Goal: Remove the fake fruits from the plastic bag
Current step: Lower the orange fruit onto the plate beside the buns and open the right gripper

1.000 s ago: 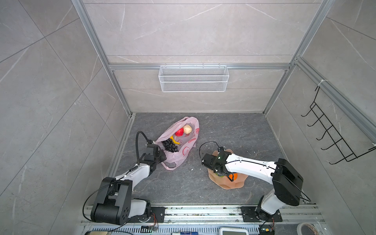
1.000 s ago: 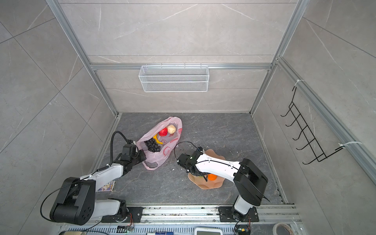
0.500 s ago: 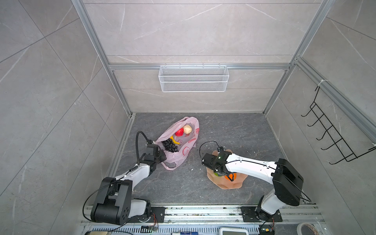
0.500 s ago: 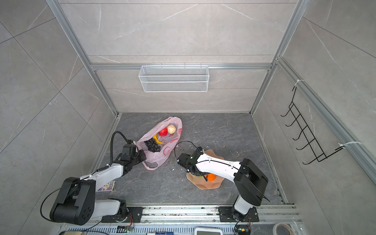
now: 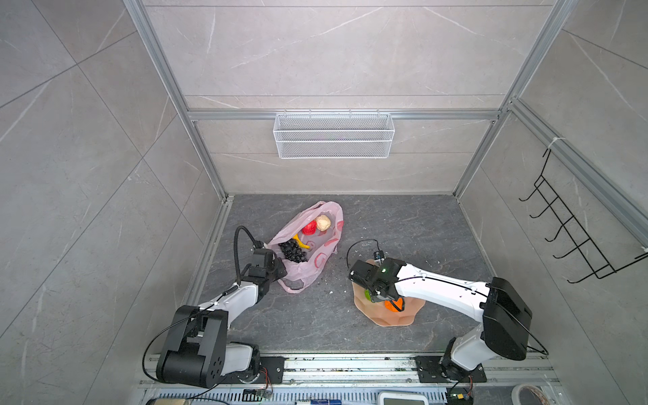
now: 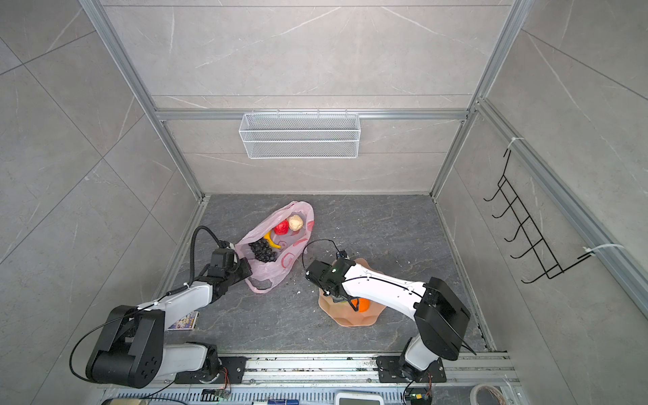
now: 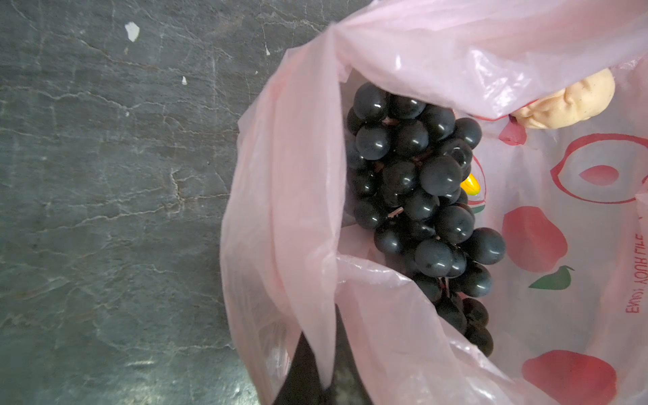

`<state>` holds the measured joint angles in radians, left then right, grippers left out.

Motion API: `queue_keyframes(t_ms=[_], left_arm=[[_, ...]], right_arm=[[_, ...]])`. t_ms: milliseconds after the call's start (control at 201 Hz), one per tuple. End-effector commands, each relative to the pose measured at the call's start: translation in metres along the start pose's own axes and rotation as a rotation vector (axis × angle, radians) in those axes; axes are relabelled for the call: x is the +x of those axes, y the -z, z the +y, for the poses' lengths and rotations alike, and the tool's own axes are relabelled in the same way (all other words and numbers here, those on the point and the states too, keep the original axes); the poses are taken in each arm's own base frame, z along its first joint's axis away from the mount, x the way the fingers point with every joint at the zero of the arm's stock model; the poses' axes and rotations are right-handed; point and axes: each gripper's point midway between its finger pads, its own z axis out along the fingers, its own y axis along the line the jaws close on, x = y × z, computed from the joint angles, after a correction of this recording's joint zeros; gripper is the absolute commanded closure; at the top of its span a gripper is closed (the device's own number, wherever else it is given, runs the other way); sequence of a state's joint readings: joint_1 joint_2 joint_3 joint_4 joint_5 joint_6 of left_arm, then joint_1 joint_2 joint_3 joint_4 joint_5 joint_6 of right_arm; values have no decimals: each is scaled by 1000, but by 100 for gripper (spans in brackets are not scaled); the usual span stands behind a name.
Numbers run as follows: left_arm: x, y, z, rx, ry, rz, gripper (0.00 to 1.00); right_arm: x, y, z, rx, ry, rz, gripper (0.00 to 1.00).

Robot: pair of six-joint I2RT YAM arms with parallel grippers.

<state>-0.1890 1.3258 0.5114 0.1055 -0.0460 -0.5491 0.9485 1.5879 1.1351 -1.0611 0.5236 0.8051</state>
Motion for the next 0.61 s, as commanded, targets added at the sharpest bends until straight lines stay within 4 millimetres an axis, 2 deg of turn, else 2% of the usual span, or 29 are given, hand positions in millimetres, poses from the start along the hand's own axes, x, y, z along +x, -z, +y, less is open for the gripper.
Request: queue_keyframes(t_ms=[0, 314, 603], left_arm=[[-1, -1, -1, 13, -11, -3, 98], [-1, -1, -1, 13, -11, -3, 98], [0, -1, -2, 15, -11, -1, 98]], right_arm=[[-9, 12, 1, -40, -13, -23, 16], [-10, 16, 0, -48, -16, -28, 16], [-11, 18, 3, -68, -22, -30, 21]])
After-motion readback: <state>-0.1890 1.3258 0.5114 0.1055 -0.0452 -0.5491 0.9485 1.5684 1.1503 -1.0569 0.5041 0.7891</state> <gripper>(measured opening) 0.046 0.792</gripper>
